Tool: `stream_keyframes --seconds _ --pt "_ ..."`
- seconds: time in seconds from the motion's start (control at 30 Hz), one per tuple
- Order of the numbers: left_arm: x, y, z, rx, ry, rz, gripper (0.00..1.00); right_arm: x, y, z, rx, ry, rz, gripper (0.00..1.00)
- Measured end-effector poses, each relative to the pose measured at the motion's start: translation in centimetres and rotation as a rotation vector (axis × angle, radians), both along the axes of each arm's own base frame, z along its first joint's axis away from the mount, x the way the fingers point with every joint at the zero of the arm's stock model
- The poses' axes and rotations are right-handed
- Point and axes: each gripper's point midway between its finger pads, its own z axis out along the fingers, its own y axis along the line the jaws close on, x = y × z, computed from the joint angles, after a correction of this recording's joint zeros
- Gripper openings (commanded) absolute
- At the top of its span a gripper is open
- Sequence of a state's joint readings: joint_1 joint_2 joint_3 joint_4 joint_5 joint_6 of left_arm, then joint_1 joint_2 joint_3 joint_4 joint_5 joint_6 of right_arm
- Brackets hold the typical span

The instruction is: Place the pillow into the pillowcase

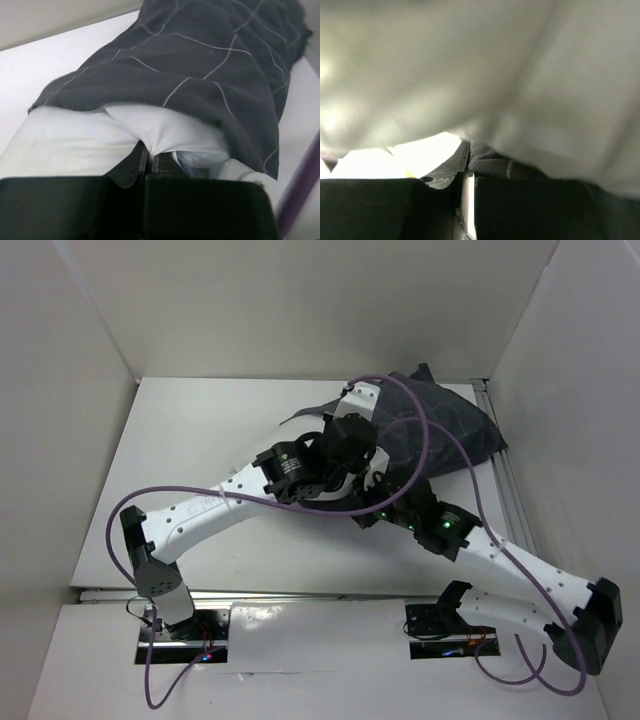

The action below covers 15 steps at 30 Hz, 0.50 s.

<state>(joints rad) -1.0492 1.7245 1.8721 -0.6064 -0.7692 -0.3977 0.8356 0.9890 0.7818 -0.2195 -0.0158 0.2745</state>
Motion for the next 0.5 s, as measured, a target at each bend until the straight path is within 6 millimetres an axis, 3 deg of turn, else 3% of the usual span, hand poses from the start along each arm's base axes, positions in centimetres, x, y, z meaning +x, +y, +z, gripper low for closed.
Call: stream_keyframes --seconds 0.1,0.13,0.2,0.23,0.3,0.43,0.5 --pt "-2.1 -1.9 0.7 -0.067 0.012 -0.079 0.00 -2.2 -1.1 2.3 0.034 -0.079 0.097 0.01" --pt "-2.6 -2.4 0.9 -0.093 0.012 -0.098 0.00 -2.8 -1.3 3.3 0.054 -0.115 0.124 0.08" --pt "-2.1 -2.3 1.2 -0.134 -0.002 -0.080 0.00 -4.3 -0.7 6.0 0.094 -0.243 0.241 0.14" --pt "-1.3 -2.1 0.7 -0.141 -0.003 -0.061 0.00 -5.3 -0.2 7.4 0.125 -0.302 0.296 0.14" --pt "-0.1 -1.3 -0.9 -0.118 0.008 -0.026 0.00 -6.2 0.2 8.5 0.148 -0.354 0.356 0.26" --pt "0.5 0.0 -5.0 -0.026 0.082 0.008 0.07 -9.0 1.8 11.5 0.260 -0.429 0.521 0.31" --pt "0.0 0.2 -7.3 0.019 0.125 -0.002 0.16 -10.0 1.7 13.5 0.317 -0.477 0.559 0.48"
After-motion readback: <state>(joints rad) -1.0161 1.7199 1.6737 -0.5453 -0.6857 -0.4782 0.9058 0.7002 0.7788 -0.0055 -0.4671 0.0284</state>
